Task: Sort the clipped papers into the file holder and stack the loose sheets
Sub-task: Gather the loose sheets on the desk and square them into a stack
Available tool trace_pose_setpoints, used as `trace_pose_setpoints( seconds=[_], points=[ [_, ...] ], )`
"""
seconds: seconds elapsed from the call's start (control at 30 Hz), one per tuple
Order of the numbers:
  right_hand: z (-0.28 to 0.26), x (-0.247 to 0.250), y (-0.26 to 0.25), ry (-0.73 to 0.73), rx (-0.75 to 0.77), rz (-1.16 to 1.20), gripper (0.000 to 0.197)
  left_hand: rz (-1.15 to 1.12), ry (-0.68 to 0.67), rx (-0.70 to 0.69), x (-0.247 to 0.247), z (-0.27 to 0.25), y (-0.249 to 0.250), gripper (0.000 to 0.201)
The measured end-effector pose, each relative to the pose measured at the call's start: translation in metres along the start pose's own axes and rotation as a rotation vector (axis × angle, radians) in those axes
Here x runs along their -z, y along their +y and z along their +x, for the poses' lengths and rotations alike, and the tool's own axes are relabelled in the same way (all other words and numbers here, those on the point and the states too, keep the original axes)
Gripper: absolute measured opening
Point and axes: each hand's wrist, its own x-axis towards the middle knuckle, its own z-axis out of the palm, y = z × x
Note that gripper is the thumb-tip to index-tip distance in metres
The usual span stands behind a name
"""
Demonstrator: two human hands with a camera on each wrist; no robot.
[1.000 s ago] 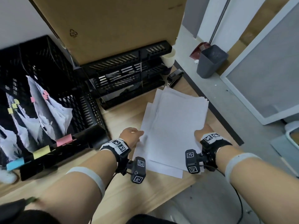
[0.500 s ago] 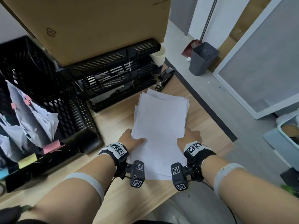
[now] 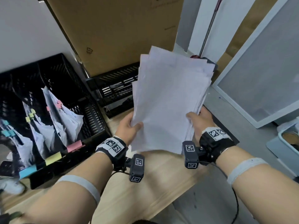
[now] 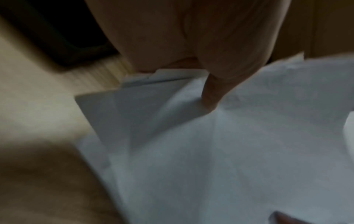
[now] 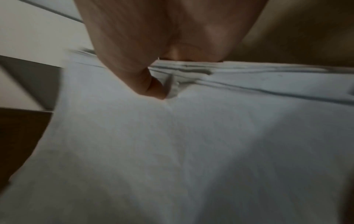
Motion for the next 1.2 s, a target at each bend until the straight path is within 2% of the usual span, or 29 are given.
trace_pose_setpoints(
  seconds=[0.1, 0.2, 0.3, 0.37, 0.53, 0.63, 0.73, 0.83, 0.93, 0.97, 1.1, 1.2],
  points=[
    [-0.027, -0.005, -0.035, 0.077, 0.190, 0.093, 0.026, -0.001, 0.093, -0.166, 0.006, -0.004, 0.026, 0.032],
    [-0.055, -0.014, -0.036, 0.113, 0.246, 0.173, 0.022, -0.039, 0.110, -0.219, 0.007, -0.016, 0.030, 0.025],
    [-0.077, -0.022, -0.013, 0.062, 0.187, 0.140, 0.035, -0.061, 0.088, -0.187, 0.011, -0.027, 0.014, 0.056],
    [-0.085, -0.026, 0.004, 0.062, 0.143, 0.123, 0.038, -0.047, 0.078, -0.189, 0.015, -0.029, 0.005, 0.066],
    [-0.092, -0.036, 0.007, 0.073, 0.124, 0.141, 0.026, -0.067, 0.104, -0.244, 0.016, -0.031, 0.017, 0.035],
    [-0.093, -0.040, -0.014, 0.092, 0.099, 0.212, 0.023, -0.118, 0.125, -0.322, 0.013, -0.031, 0.032, 0.034],
    [-0.095, -0.040, -0.042, 0.105, 0.176, 0.245, 0.019, -0.177, 0.161, -0.348, 0.017, -0.029, 0.053, 0.033],
    [-0.100, -0.038, -0.047, 0.074, 0.218, 0.248, 0.022, -0.208, 0.175, -0.343, 0.026, -0.024, 0.053, 0.040],
    [-0.108, -0.041, -0.018, 0.012, 0.097, 0.195, 0.032, -0.188, 0.131, -0.277, 0.032, -0.022, 0.033, 0.069],
    [-0.110, -0.042, -0.009, 0.026, 0.048, 0.202, 0.034, -0.178, 0.103, -0.240, 0.033, -0.023, 0.024, 0.073],
    [-0.111, -0.047, 0.006, 0.057, -0.060, 0.267, 0.030, -0.211, -0.024, -0.137, 0.029, -0.031, 0.007, 0.052],
    [-0.112, -0.052, 0.000, 0.056, -0.148, 0.314, 0.045, -0.297, -0.050, -0.135, 0.022, -0.030, 0.016, 0.056]
  ],
)
